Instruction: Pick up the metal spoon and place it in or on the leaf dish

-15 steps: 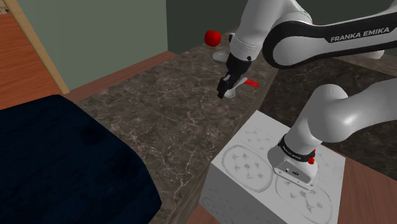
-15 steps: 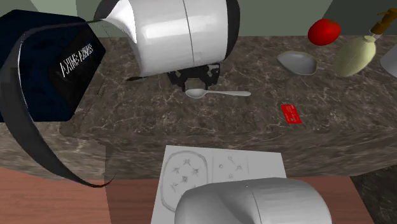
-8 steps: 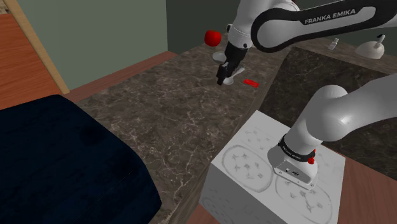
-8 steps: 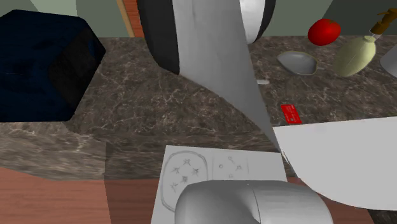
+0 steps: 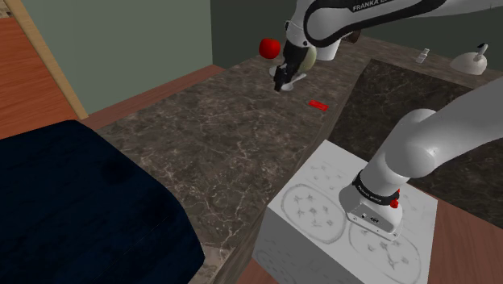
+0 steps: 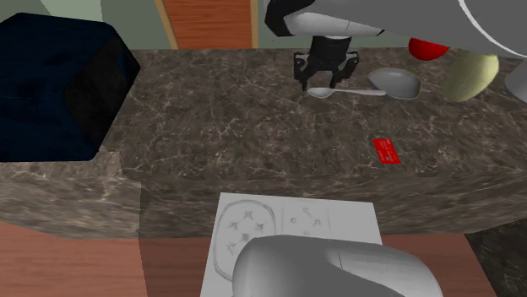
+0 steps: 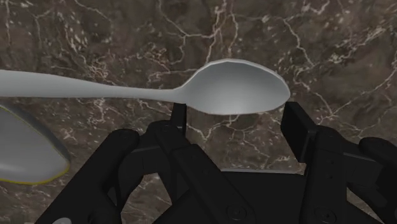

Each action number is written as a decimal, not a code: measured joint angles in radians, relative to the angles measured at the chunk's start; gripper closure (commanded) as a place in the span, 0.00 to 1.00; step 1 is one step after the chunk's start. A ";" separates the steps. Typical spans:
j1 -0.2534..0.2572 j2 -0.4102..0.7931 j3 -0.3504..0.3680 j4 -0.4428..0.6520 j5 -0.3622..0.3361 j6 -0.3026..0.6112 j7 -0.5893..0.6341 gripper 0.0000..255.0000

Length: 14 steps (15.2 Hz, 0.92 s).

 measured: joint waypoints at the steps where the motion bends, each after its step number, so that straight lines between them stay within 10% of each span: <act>1: -0.009 0.027 -0.018 0.027 -0.004 0.000 -0.024 1.00; 14: -0.078 0.416 -0.184 0.425 0.049 -0.008 -0.290 1.00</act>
